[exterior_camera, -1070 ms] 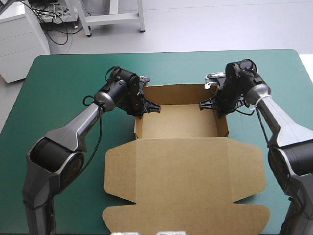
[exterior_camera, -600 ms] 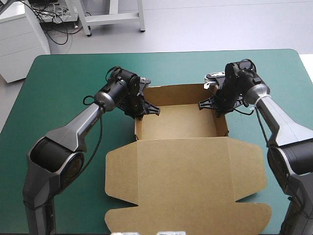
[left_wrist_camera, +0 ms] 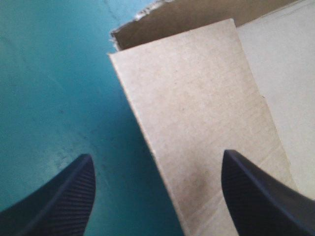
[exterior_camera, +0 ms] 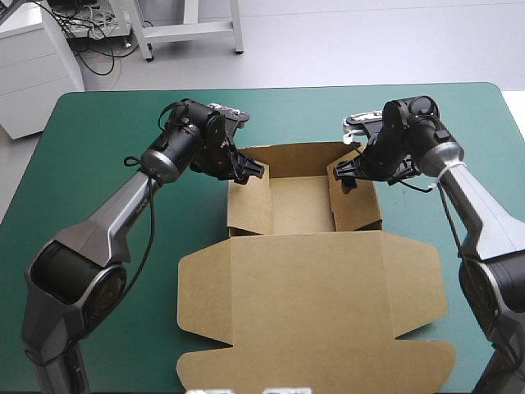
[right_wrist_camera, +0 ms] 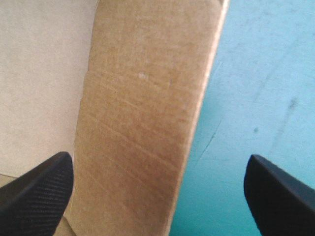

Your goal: Fold the box

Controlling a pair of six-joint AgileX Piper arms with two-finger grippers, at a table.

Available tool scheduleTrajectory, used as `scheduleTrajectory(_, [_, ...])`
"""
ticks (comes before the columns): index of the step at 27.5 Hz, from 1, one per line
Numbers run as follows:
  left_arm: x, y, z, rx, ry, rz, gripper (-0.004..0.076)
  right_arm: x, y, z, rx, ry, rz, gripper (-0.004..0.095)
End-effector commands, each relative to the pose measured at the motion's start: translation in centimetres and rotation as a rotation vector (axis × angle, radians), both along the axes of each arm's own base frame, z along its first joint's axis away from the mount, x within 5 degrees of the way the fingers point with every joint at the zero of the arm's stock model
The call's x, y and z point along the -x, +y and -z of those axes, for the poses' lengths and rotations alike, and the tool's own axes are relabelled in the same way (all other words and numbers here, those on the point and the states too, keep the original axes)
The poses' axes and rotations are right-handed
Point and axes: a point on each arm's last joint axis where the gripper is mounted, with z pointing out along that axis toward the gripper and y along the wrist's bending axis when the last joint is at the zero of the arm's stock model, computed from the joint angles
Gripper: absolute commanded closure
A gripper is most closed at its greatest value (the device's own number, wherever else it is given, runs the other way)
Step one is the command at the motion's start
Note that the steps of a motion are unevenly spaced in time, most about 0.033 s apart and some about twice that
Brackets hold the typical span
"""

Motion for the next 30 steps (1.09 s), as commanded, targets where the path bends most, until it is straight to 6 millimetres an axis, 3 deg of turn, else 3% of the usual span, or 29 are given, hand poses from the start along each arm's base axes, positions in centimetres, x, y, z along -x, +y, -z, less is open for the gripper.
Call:
scheduleTrajectory(1, [2.4, 1.5, -5.7, 0.028, -0.102, -0.004, 0.0211, 2.2, -0.9, -5.1, -0.018, -0.128, -0.012, 0.0037])
scheduleTrajectory(4, [4.7, 2.9, -9.3, 0.052, -0.195, 0.046, 0.0261, 3.8, -1.5, -7.4, -0.013, -0.198, -0.019, 0.0038])
scheduleTrajectory(6, [6.5, 3.9, -11.7, 0.06, -0.264, 0.091, 0.0355, 4.3, -1.8, -8.1, -0.002, -0.224, -0.017, 0.0039])
scheduleTrajectory(12, [11.2, 6.6, -15.7, 0.073, -0.385, 0.175, 0.0759, 4.6, -1.9, -8.5, -0.006, -0.241, -0.018, 0.0038])
scheduleTrajectory(15, [13.7, 8.1, -16.2, 0.077, -0.406, 0.178, 0.0756, 4.4, -1.8, -8.5, -0.011, -0.256, -0.016, 0.0038])
scheduleTrajectory(19, [16.9, 9.9, -15.1, 0.068, -0.381, 0.18, 0.0756, 4.0, -1.7, -8.3, -0.016, -0.265, -0.011, 0.0038])
scheduleTrajectory(21, [18.3, 10.8, -13.5, 0.052, -0.344, 0.181, 0.0756, 3.6, -1.6, -7.7, -0.012, -0.25, -0.011, 0.0038])
scheduleTrajectory(30, [23.5, 13.9, -4.4, -0.009, -0.176, 0.152, 0.0756, 0.5, -0.7, -3.6, 0.01, -0.171, -0.013, 0.0039])
